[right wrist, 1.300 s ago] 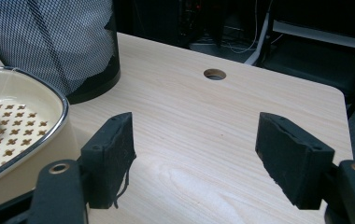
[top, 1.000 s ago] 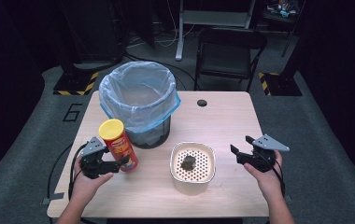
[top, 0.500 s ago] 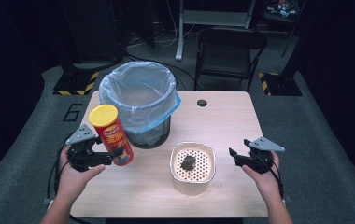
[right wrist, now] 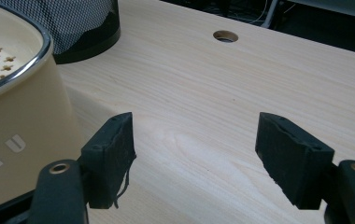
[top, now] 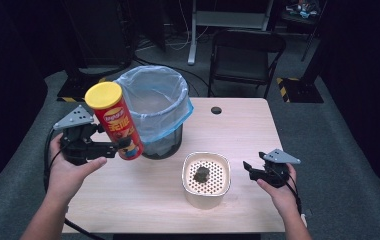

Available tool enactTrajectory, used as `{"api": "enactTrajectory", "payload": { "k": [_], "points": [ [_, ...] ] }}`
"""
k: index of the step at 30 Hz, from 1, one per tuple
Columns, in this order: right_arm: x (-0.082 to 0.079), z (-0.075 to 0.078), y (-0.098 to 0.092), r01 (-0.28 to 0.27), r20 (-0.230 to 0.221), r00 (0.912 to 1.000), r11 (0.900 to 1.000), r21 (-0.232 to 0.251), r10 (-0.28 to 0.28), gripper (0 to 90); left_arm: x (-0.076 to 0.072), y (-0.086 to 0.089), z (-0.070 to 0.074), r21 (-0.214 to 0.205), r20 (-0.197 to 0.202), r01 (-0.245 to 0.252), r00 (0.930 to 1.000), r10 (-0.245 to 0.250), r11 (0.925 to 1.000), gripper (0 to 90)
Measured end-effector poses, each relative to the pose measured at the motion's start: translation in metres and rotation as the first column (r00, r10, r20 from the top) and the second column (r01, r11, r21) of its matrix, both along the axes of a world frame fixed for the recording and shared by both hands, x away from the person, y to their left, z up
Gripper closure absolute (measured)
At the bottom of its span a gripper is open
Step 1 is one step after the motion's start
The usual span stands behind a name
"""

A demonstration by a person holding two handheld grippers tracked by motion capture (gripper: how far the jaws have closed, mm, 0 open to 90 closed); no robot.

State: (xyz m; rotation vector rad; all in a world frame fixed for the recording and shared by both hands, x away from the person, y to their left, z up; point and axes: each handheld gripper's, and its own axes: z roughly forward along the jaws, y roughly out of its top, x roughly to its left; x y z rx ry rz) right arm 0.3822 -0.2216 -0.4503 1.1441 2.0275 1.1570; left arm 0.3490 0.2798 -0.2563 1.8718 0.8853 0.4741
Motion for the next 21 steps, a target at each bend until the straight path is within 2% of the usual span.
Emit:
{"api": "enactTrajectory", "payload": {
  "k": [12,16,21],
  "points": [
    [0.001,-0.003,-0.002,-0.003,-0.012,0.9999,1.0000,-0.002,0.003,27.9,0.019,-0.015,0.047,0.019,-0.007,-0.025,0.9996,0.026,0.9995,23.9],
    [0.001,-0.003,-0.003,0.004,-0.017,0.9998,1.0000,0.001,-0.004,27.9,0.024,-0.021,0.059,0.026,0.001,-0.030,0.9996,0.030,0.9992,23.9],
    [0.002,-0.004,-0.003,0.002,-0.020,0.9998,1.0000,-0.001,-0.002,27.9,0.038,-0.026,0.072,0.024,0.007,-0.039,0.9992,0.039,0.9989,23.9]
  ]
}}
